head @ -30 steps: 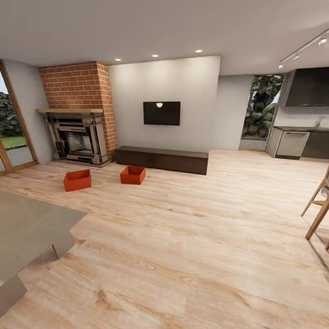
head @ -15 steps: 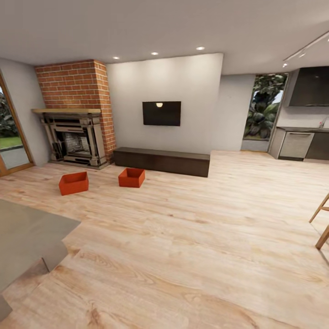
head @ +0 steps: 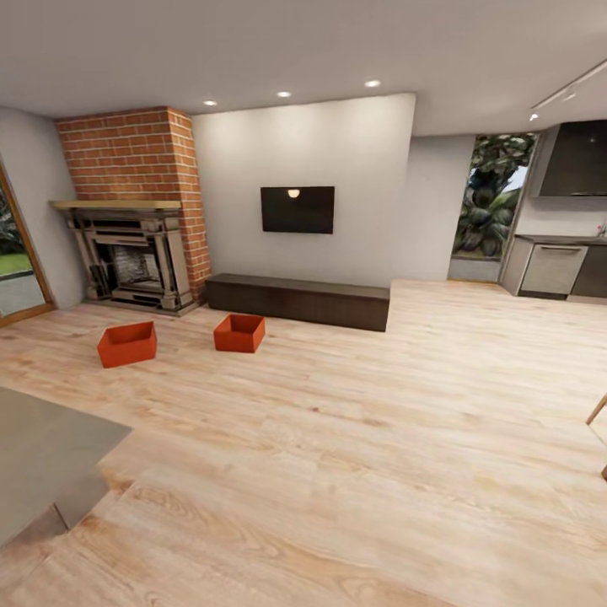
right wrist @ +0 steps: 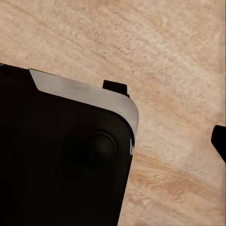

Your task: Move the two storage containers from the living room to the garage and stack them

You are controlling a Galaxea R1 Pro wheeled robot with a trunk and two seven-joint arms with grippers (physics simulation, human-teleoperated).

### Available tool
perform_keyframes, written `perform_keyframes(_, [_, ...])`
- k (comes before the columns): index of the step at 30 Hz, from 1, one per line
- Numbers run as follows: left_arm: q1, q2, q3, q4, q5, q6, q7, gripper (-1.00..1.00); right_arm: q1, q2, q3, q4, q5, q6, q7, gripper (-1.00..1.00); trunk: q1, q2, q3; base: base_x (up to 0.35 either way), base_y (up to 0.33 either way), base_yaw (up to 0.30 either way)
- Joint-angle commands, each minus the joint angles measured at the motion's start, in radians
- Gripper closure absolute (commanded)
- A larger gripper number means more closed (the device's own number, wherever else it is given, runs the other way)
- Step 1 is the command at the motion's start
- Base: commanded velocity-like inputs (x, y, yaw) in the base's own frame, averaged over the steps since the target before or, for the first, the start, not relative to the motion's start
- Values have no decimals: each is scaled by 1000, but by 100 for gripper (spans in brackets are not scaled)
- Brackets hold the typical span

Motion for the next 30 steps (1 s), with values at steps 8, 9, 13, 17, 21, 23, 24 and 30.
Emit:
perform_keyframes(8, [0, 0, 3, 0, 3, -3, 1, -100, -2, 0, 5, 3, -4, -7, 0, -100, 1, 0, -1, 321, -92, 118])
perform_keyframes(9, [0, 0, 3, 0, 3, -3, 1, -100, -1, -1, 4, 3, -4, -7, 0, -100, 1, 0, -1, 321, -93, 244])
perform_keyframes(13, [0, 0, 3, 0, 3, -3, 1, -100, -2, -1, 4, 3, -4, -7, 0, -100, 1, 0, -1, 319, -95, 256])
perform_keyframes(17, [0, 0, 3, 0, 3, -3, 1, -100, -2, -1, 4, 3, -4, -7, 0, -100, 1, 0, -1, 316, -99, 264])
perform_keyframes(21, [0, 0, 3, 0, 3, -3, 1, -100, -2, -1, 3, 3, -5, -7, 0, -100, 1, 0, -1, 315, -101, 267])
perform_keyframes(23, [0, 0, 3, 0, 3, -3, 1, -100, -2, -1, 3, 3, -5, -7, 0, -100, 1, 0, -1, 315, -101, 267])
perform_keyframes(24, [0, 0, 3, 0, 3, -3, 1, -100, -2, -1, 3, 3, -5, -7, 0, -100, 1, 0, -1, 314, -101, 267])
perform_keyframes(30, [0, 1, 3, 0, 3, -3, 1, -100, -2, -1, 3, 3, -8, -7, 0, -100, 1, 0, -1, 314, -101, 120])
